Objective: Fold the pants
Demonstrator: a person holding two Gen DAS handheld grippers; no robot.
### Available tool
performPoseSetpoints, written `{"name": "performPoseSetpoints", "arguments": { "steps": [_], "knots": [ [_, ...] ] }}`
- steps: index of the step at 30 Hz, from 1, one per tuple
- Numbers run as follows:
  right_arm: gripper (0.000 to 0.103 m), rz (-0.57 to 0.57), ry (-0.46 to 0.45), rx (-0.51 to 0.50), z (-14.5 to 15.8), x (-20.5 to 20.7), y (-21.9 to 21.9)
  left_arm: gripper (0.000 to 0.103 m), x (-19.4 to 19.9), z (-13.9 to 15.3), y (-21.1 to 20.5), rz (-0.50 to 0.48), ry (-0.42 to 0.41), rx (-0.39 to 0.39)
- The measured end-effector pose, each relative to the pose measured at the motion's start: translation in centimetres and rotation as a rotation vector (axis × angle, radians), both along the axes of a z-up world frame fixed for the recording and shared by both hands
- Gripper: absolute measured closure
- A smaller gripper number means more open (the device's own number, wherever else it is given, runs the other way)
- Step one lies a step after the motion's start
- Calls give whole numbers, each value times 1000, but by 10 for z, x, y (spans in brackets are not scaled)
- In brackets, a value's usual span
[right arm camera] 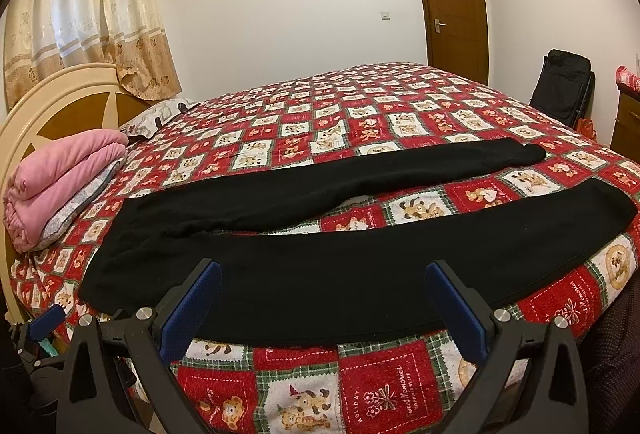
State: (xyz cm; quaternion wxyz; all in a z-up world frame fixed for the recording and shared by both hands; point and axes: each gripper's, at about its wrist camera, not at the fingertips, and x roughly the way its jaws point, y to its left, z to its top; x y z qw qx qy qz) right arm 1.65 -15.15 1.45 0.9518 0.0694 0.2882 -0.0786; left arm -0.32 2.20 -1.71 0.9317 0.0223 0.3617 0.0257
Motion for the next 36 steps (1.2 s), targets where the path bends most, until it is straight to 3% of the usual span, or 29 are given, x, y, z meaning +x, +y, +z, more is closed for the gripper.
{"name": "performPoseSetpoints", "arguments": {
  "steps": [10, 14, 21, 29, 36],
  "knots": [
    [1, 2, 5, 5, -1, 1, -1, 0, 7, -1, 2, -21, 12, -18],
    [1, 16, 28, 22, -7, 9, -7, 0, 25, -11, 12, -38, 31, 21],
    [1, 66, 57, 60, -17, 39, -31, 0, 88, -22, 59, -5, 131, 7],
    [2, 194, 129, 44, -12, 115, -27, 0, 185, -2, 103, -19, 109, 74],
    [31, 285, 186, 25, -24, 168, -6, 0, 270, -24, 148, 23, 207, 73]
  ]
}}
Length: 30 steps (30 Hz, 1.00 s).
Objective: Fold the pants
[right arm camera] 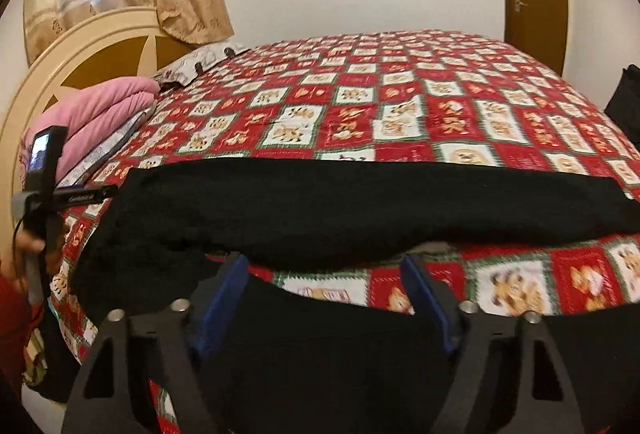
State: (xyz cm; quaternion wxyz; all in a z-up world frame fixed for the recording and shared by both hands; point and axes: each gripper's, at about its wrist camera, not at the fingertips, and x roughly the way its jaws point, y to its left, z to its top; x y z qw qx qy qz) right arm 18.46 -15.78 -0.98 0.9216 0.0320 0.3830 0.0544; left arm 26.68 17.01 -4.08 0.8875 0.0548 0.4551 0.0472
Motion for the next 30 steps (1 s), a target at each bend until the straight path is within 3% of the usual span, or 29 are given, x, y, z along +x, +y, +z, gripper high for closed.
{"name": "performPoseSetpoints", "arguments": {
  "steps": [4, 8, 11, 15, 19, 23, 25, 27, 29, 30],
  "knots": [
    [33, 40, 43, 1, -9, 28, 2, 0, 29, -15, 12, -5, 51, -65],
    [33, 103, 96, 45, -10, 64, -5, 0, 52, -31, 13, 0, 86, -80],
    [33, 182, 96, -27, -11, 98, 1, 0, 63, -39, 15, -1, 106, -109],
    [33, 263, 161, -82, -31, 151, 3, 0, 67, -41, 17, -11, 103, -140],
    [33, 303, 242, -37, -50, 190, -9, 1, 69, -39, 18, -26, 109, -162],
    [33, 352, 279, -43, -64, 213, -14, 6, 69, -39, 11, -67, 91, -149],
    [33, 357, 313, -80, -77, 221, -14, 10, 70, -40, 10, -77, 79, -148],
    [33, 390, 290, -129, -78, 219, -8, 17, 73, -38, 7, -90, 68, -148],
    [41, 406, 303, -159, -78, 220, -5, 24, 74, -37, 7, -96, 62, -158],
    [62, 418, 305, -155, -75, 220, -4, 31, 74, -36, 7, -96, 59, -162]
  ]
}}
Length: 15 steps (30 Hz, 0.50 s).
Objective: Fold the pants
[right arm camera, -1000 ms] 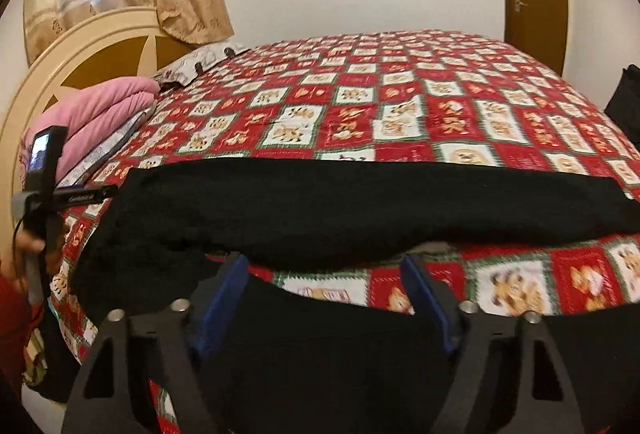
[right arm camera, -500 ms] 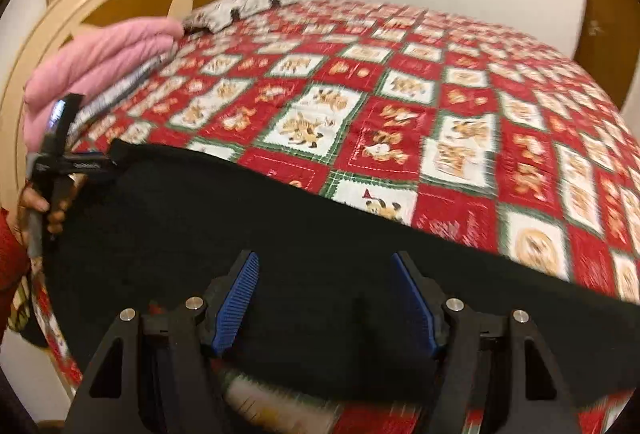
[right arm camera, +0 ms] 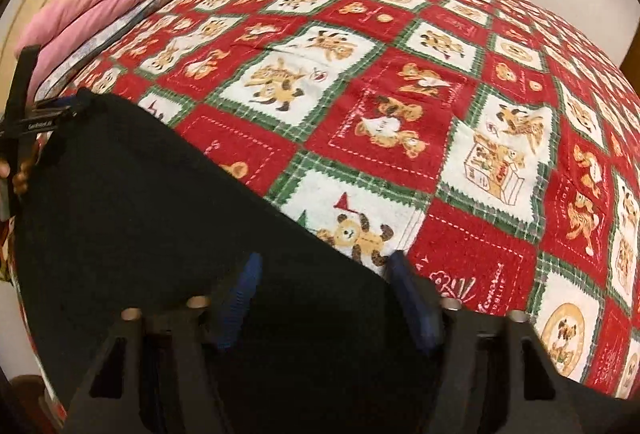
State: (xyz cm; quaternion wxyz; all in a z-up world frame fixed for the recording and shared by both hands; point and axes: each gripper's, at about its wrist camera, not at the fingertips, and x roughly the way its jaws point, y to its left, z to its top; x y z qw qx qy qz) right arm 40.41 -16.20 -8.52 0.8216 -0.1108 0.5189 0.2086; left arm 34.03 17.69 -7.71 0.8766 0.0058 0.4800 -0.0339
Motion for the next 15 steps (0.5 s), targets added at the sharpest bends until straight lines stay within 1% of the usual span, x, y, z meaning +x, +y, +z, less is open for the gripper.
{"name": "performPoseSetpoints", "arguments": {
  "steps": [1, 2, 3, 4, 6, 7, 8, 9, 11, 14, 15],
  "knots": [
    [86, 9, 9, 12, 1, 0, 1, 35, -1, 1, 0, 1, -4, -7],
    [92, 12, 31, 38, 3, -1, 1, 43, -2, 1, -2, 0, -10, -12],
    [95, 0, 41, 46, 5, -3, 1, 44, -2, 3, -5, 0, -16, 2],
    [96, -10, 35, 35, 6, -6, 3, 46, -3, 4, -8, -1, -25, 17],
    [97, -16, 3, 22, 14, -17, 8, 56, -9, 10, -11, 1, -44, 21],
    [97, -23, -23, 29, 23, -25, 9, 60, -12, 13, -11, 0, -56, 19],
    [97, -29, -41, 42, 30, -31, 10, 66, -18, 22, -11, -2, -82, 20],
    [97, -37, -70, 71, 45, -41, 8, 66, -23, 29, -11, -3, -105, 22],
    [97, -45, -110, 103, 65, -56, 6, 66, -34, 42, -8, 7, -148, 13],
    [97, -41, -166, 166, 100, -92, 2, 66, -59, 66, -1, 18, -219, -31],
    [97, -37, -176, 184, 107, -104, 2, 66, -73, 75, 3, 28, -253, -49]
  ]
}}
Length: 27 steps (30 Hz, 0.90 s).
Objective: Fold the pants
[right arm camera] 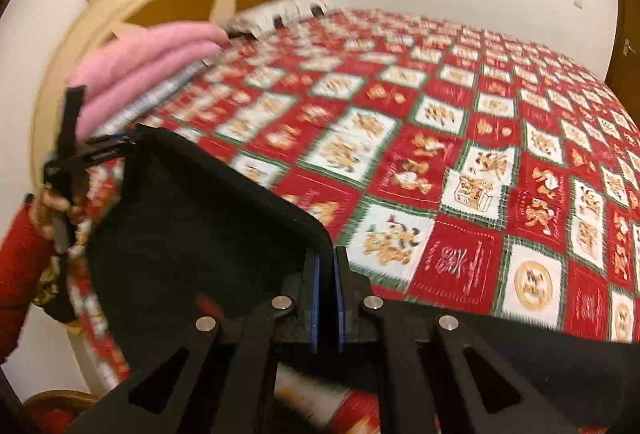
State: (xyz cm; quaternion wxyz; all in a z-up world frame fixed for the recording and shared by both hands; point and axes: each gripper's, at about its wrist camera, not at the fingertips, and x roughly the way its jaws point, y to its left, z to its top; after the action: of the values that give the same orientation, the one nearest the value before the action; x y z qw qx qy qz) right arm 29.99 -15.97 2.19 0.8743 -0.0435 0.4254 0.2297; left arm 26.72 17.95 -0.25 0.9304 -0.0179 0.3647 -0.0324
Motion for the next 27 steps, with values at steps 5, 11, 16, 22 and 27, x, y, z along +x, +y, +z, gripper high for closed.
{"name": "performPoseSetpoints", "arguments": {
  "steps": [5, 11, 16, 22, 27],
  "knots": [
    [97, 63, -51, 47, 19, -80, 14, 66, -61, 14, 7, 12, -104, -14],
    [97, 96, -5, 28, -22, -146, 31, 66, -114, -9, 22, 51, -90, 1],
    [97, 82, 91, 63, -68, -162, 35, 65, -143, -35, 37, 96, -52, -2],
    [96, 79, 163, 52, -98, -174, 33, 65, -161, -68, 55, 171, 43, -17],
    [96, 64, 145, 44, -96, -171, 34, 54, -172, -65, 59, 171, 65, -122]
  ]
}}
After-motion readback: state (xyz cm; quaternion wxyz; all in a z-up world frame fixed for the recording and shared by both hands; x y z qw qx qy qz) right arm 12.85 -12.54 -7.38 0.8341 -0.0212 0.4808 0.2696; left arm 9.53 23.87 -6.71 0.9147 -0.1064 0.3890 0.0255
